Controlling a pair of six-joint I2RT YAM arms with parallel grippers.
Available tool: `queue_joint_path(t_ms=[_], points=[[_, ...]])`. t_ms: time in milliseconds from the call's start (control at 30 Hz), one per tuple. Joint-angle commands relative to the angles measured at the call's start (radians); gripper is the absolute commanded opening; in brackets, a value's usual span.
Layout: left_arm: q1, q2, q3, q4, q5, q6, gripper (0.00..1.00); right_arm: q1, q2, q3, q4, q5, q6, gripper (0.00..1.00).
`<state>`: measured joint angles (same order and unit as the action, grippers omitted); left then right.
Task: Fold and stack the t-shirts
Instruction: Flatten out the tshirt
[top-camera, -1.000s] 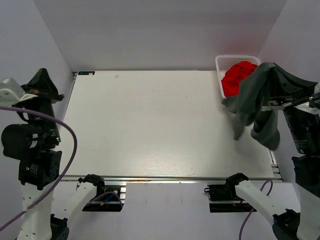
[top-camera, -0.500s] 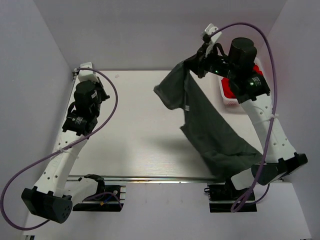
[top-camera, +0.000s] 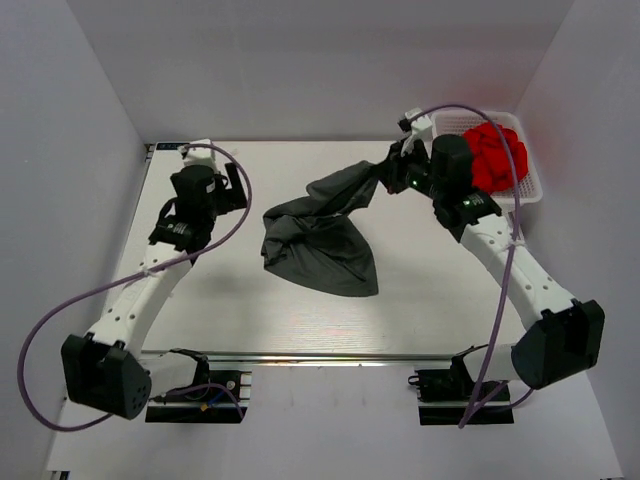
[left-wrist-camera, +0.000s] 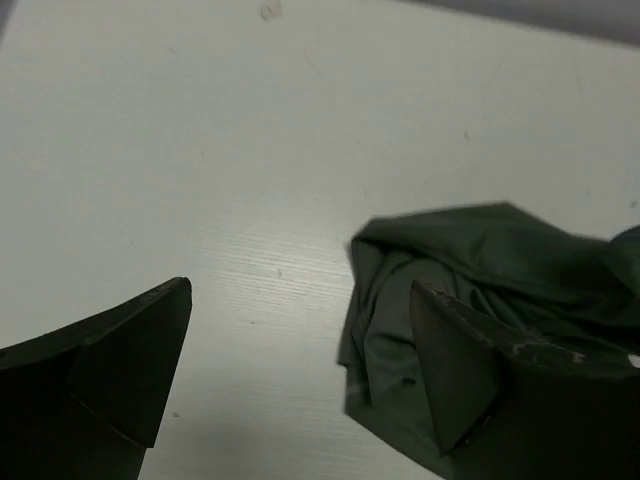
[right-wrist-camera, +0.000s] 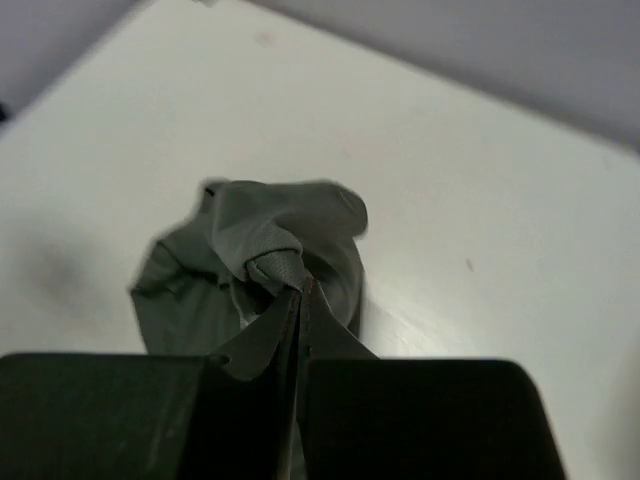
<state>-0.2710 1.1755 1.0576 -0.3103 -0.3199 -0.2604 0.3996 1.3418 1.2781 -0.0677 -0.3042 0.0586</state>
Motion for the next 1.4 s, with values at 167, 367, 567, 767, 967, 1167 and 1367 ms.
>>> queue_joint_path(t_ms=[167, 367, 567, 767, 967, 1167, 1367], points=[[-0.017, 0.263, -0.054, -0.035, 0.361, 0.026, 1.00, -0.087, 0.238, -0.051, -0.119, 0.462, 0.115, 0.00], [-0.036, 0.357, -0.100, 0.049, 0.516, 0.036, 0.89, -0.119, 0.344, -0.030, -0.135, 0.378, 0.141, 0.00], [-0.066, 0.455, -0.053, 0.056, 0.507, 0.065, 0.78, -0.128, 0.362, -0.025, -0.132, 0.330, 0.133, 0.00], [-0.076, 0.515, -0.028, 0.042, 0.449, 0.066, 0.66, -0.136, 0.353, -0.028, -0.136, 0.313, 0.136, 0.00], [-0.085, 0.491, -0.019, 0.065, 0.440, 0.056, 0.12, -0.139, 0.344, -0.028, -0.133, 0.266, 0.135, 0.00], [-0.085, 0.441, 0.027, 0.062, 0.397, 0.079, 0.00, -0.139, 0.313, -0.019, -0.129, 0.254, 0.130, 0.00], [-0.085, 0.251, 0.084, 0.051, 0.283, 0.119, 0.00, -0.134, 0.170, 0.055, -0.118, 0.300, 0.107, 0.00]])
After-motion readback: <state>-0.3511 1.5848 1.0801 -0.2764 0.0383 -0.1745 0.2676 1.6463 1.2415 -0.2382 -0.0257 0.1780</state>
